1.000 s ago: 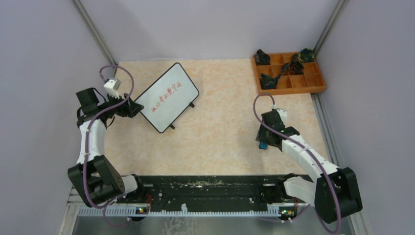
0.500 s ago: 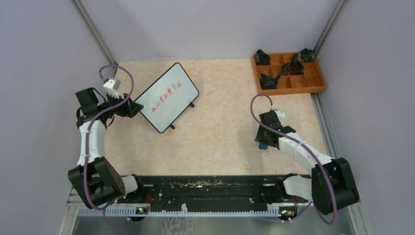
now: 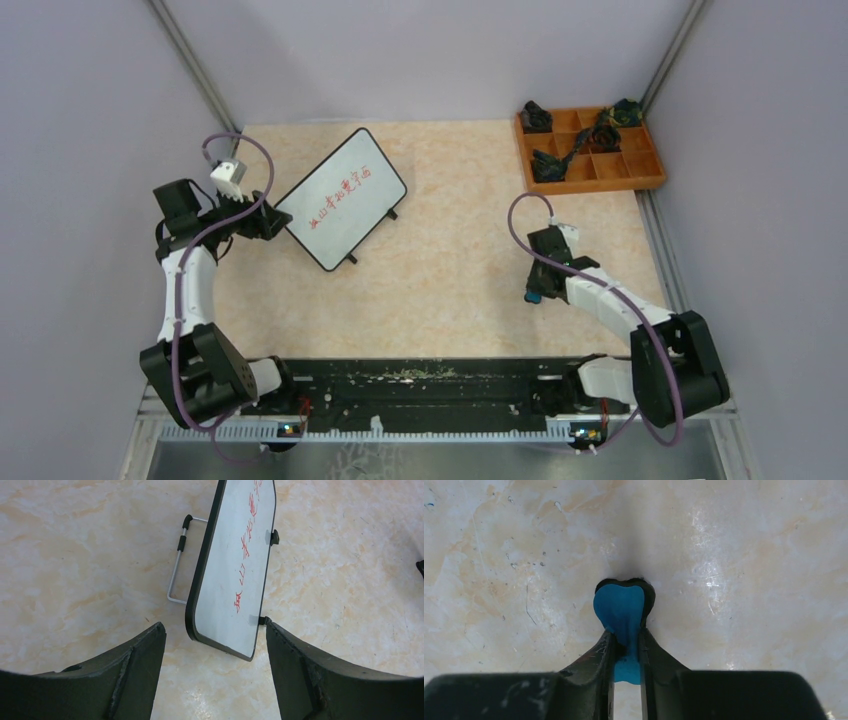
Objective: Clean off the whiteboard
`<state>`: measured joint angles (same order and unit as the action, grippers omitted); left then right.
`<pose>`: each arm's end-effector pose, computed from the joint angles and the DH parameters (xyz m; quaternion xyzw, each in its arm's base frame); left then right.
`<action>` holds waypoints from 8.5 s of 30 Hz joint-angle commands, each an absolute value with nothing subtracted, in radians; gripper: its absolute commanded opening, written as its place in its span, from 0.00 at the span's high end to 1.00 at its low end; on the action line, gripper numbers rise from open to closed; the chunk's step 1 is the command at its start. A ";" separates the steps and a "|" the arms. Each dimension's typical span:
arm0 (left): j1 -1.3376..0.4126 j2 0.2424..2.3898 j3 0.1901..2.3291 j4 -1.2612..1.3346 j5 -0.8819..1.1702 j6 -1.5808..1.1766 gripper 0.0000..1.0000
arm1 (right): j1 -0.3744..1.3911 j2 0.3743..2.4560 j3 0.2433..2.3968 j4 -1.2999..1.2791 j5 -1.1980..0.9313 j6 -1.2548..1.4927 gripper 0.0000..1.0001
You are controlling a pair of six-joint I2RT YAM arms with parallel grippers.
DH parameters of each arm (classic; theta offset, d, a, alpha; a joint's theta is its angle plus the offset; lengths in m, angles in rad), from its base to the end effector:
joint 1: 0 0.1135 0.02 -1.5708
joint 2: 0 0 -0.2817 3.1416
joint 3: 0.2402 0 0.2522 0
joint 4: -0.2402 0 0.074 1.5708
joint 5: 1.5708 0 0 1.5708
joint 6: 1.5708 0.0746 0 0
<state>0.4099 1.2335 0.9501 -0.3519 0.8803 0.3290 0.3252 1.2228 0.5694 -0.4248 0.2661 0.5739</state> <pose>0.2766 0.0575 0.2963 0.1593 0.8146 -0.2074 0.5177 0.2185 0.0530 0.1484 0.1513 0.9498 -0.0109 0.2736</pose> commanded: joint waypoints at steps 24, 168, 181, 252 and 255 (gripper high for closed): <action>0.407 1.307 0.994 -0.356 0.907 0.348 0.22 | 0.460 1.093 0.712 0.027 -0.017 0.447 1.00; 0.380 1.503 1.145 -0.634 0.930 0.557 1.00 | 0.711 2.315 1.764 0.498 -0.033 -0.032 1.00; 0.380 1.498 1.144 -0.637 0.926 0.559 1.00 | 0.675 2.393 1.879 0.422 -0.040 -0.038 1.00; 0.371 1.493 1.113 -0.660 0.943 0.593 1.00 | 0.943 2.235 1.595 0.502 0.001 0.067 1.00; 0.371 1.492 1.112 -0.661 0.942 0.593 1.00 | 0.901 2.235 1.603 0.485 0.014 0.061 1.00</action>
